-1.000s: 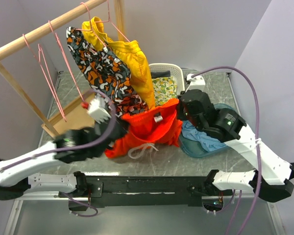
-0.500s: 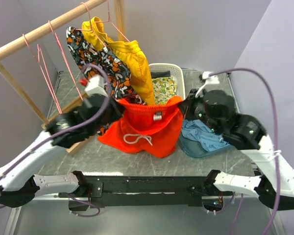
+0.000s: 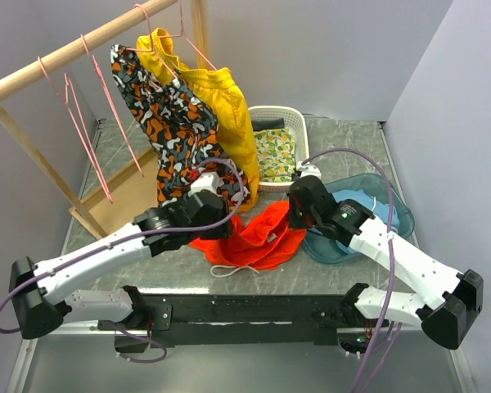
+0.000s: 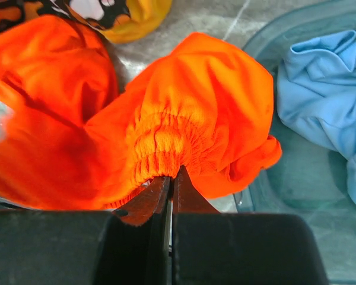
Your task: Place the shorts on the hanger
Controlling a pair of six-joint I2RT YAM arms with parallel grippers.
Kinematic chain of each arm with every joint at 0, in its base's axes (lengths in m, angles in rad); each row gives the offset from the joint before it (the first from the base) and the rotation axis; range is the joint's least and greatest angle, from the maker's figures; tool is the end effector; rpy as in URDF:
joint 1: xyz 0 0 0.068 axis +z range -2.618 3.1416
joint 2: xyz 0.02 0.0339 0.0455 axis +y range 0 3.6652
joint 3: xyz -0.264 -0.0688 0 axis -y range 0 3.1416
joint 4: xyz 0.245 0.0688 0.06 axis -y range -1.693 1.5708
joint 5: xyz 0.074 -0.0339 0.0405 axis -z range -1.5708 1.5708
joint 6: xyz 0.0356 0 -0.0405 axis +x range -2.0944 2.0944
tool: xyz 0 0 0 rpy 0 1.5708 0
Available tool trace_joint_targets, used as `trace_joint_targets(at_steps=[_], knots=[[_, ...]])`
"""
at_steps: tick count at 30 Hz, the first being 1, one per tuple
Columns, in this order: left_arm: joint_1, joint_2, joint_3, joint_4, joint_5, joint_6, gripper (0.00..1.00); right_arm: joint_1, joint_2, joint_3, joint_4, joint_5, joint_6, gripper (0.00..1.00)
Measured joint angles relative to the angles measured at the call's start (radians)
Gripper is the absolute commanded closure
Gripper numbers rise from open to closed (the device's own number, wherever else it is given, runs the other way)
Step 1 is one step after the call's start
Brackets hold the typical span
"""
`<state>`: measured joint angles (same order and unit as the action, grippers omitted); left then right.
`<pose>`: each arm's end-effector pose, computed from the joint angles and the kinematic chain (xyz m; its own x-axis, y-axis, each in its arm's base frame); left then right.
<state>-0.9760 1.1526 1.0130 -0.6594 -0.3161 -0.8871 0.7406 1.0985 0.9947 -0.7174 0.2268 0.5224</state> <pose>0.1431 -0.1917 0.3028 -0.7698 -0.1771 -0.6132 0.1092 0.9100 -0.3999 0.1706 0.1451 0.3033 -0.7398 -0.0176 -0.6726 -0.2022 0.9593 0.1973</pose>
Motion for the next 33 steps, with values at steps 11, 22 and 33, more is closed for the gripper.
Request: trace_joint_targets(at_steps=[11,22,33], knots=[[0.001,-0.048,0.694,-0.225,-0.240,0.090,0.41,0.000,0.008,0.000,0.053,-0.013,0.008,1.00],[0.228,0.038,1.014,-0.476,-0.603,0.108,0.39,0.000,0.010,0.000,0.079,-0.038,0.008,1.00],[0.597,0.185,0.854,-0.382,-0.461,0.187,0.51,0.000,0.008,-0.023,0.092,-0.064,0.008,1.00]])
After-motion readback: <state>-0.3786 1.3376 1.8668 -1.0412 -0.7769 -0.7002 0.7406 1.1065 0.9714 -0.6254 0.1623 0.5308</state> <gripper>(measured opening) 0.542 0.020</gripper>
